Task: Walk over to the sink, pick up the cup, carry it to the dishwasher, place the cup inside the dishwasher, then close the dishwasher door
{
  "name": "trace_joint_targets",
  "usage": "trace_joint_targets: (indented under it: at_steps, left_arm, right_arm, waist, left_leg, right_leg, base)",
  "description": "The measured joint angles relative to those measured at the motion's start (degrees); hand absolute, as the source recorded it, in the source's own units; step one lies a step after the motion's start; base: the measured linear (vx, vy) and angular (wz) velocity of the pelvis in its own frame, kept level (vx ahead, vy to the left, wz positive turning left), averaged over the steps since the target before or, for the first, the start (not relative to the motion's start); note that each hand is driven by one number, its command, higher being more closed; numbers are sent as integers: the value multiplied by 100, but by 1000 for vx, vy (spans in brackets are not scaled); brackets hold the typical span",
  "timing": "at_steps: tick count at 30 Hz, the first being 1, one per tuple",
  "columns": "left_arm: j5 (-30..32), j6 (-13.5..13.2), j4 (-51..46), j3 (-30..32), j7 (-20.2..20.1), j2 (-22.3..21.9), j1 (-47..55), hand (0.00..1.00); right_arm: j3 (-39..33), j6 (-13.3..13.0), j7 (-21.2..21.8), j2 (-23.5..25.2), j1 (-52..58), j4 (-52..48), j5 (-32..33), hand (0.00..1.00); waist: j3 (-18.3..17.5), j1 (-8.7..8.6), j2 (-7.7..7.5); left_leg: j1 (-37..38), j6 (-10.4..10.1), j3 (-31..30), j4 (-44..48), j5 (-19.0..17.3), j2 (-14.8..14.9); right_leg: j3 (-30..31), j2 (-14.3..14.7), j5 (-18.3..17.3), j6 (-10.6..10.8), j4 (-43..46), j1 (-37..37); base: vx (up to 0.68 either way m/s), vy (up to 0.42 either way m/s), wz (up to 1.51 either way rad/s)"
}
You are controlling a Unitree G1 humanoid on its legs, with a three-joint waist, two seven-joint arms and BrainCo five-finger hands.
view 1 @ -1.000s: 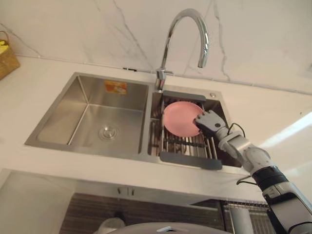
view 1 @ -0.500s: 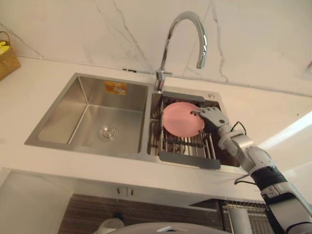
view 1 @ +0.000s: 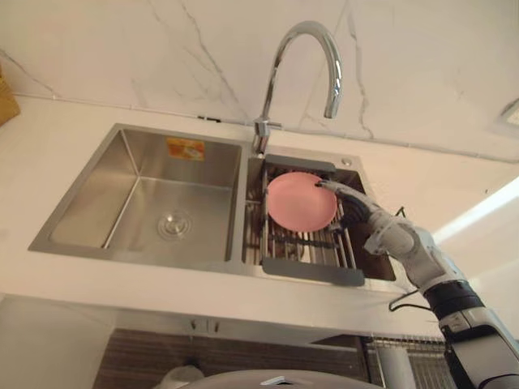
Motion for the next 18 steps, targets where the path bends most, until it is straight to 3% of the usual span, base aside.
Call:
trace_joint_targets:
  at_steps: [6,11,18]
  left_arm:
    - [-1,19,-34,-5,1,-1,22,0]
    - [-3,19,-29,-18,1,-1,23,0]
    - [-7,18,-25,-40,3,-2,24,0]
  right_arm:
    - [-163,-402,-23,-76,0,29,-394,0]
    - [-131,-401,-138,-72,3,38,-715,0]
    - [130,-452,-753,-32,256,35,-1945,0]
  waist:
    - [-6,-64,6]
    - [-4,-62,24]
    - [-19,-32,42]
  left_leg:
    - [3,-45,14,-3,57,37]
    - [-14,-29,63,-6,51,50]
    - [-60,21,202,-6,15,36]
  right_leg:
    - [-29,17,-10,-17,43,4]
    - [25,16,-42,-73,66,0]
    - [35,8,-51,-59,-57,-1]
  base:
    - [4,-16,1]
    - [-86,13,-5]
    - [-5,17,0]
